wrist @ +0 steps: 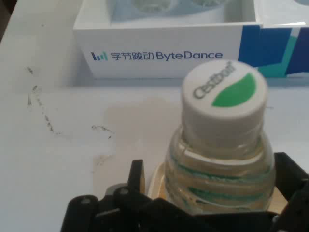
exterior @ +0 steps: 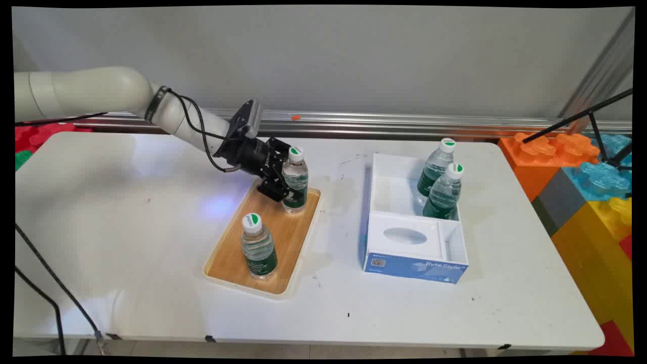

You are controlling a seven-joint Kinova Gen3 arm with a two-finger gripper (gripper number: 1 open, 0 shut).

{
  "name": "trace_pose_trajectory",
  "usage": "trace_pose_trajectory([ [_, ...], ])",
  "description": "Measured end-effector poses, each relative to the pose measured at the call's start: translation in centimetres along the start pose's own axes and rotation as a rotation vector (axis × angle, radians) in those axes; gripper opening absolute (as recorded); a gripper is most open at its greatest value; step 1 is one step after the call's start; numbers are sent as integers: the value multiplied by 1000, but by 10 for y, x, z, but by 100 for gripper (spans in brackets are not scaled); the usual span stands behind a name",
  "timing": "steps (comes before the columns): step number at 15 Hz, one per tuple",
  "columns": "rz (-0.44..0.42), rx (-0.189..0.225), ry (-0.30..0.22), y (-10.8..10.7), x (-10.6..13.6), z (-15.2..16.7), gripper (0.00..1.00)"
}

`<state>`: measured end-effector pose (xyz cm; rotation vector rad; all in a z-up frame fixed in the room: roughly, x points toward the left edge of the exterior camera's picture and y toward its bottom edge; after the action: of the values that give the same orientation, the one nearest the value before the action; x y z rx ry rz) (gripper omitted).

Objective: Pick up the green bottle from the white box

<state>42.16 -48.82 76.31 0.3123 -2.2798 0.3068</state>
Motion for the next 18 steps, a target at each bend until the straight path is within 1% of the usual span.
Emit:
trace_pose_trajectory([
  [4, 8, 2, -9, 0, 4, -6, 100],
  [8, -21, 4, -35, 0, 14, -24, 100],
  [13, -77, 29, -56, 1, 45, -61, 100],
  [15, -109, 53, -62, 2, 59, -76, 100],
  [18, -167, 84, -70, 11, 84, -94, 100],
])
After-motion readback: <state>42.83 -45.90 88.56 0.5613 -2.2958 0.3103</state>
